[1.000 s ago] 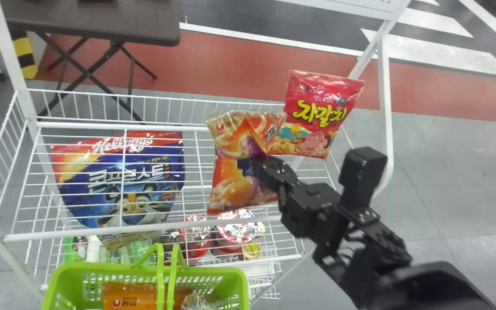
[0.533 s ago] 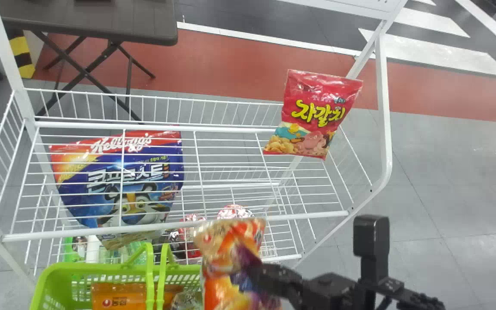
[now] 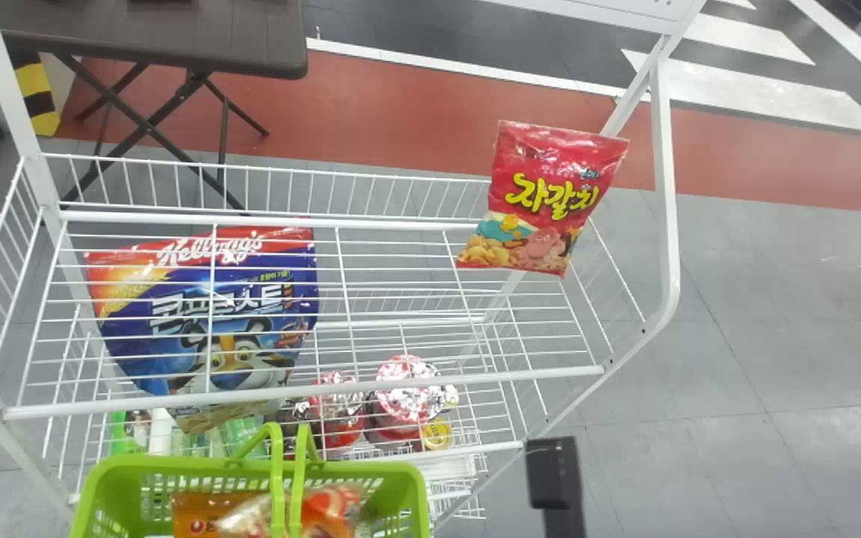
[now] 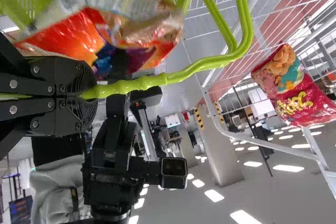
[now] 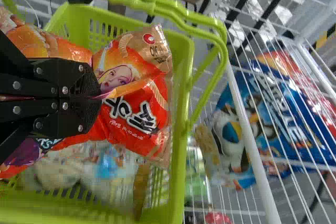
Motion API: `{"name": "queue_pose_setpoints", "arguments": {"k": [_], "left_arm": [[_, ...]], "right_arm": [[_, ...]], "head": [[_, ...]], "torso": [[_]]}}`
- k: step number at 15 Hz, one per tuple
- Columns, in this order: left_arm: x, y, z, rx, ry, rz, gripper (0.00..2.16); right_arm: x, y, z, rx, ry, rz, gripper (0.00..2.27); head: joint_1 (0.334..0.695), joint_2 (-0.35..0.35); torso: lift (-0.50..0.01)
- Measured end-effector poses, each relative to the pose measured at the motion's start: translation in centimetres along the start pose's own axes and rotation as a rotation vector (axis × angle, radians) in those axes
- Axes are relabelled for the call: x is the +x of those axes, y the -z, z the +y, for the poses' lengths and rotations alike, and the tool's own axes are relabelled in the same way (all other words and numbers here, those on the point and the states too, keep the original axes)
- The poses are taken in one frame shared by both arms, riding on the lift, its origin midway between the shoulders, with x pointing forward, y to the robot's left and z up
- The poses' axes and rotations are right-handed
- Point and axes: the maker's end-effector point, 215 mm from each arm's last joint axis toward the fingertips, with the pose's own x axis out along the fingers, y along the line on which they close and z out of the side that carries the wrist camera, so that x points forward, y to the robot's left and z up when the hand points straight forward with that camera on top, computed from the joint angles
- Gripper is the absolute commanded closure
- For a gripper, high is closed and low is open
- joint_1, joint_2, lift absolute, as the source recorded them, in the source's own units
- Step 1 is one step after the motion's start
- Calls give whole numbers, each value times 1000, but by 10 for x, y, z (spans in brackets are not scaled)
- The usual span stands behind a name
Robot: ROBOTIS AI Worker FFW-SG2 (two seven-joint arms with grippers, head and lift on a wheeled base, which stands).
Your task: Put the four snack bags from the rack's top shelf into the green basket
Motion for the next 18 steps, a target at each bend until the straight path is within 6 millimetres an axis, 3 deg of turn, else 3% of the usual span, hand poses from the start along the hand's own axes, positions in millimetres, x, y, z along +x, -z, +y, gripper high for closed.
{"name": "queue_pose_setpoints", "arguments": {"k": [1, 5, 6, 7, 8, 9, 12, 15, 17, 18], "left_arm": [[0, 1, -1, 1, 1, 1, 2145], [1, 2, -2, 4, -2, 4, 2145], [2, 2, -3, 5, -2, 7, 2145], [4, 3, -3, 7, -1, 9, 2145], [4, 2, -3, 8, -1, 10, 2145], [5, 2, -3, 10, -1, 10, 2145], [5, 1, -3, 12, -1, 9, 2145], [5, 1, -4, 12, 1, 10, 2145], [6, 1, -5, 12, 4, 12, 2145], [6, 2, -5, 11, 6, 12, 2145]], "right_arm": [[9, 0, 8, -14, -14, 0, 2067], [48, -6, 26, -58, -69, -38, 1966], [53, -8, 27, -65, -77, -49, 1625], [57, -7, 27, -68, -87, -49, 1015], [58, -5, 24, -68, -90, -43, 184], [56, -2, 20, -62, -90, -33, -1], [43, 4, 3, -29, -70, -3, 29], [26, -3, -24, -16, -12, -15, 46], [12, -17, -45, -18, 33, -57, 46], [4, -33, -54, -37, 57, -109, 46]], "head": [[695, -267], [695, -136], [695, -119], [695, -108], [695, -112], [695, -123], [695, -180], [695, -292], [695, -350], [695, -350]], "torso": [[0], [0], [0], [0], [0], [0], [0], [0], [0], [0]]}}
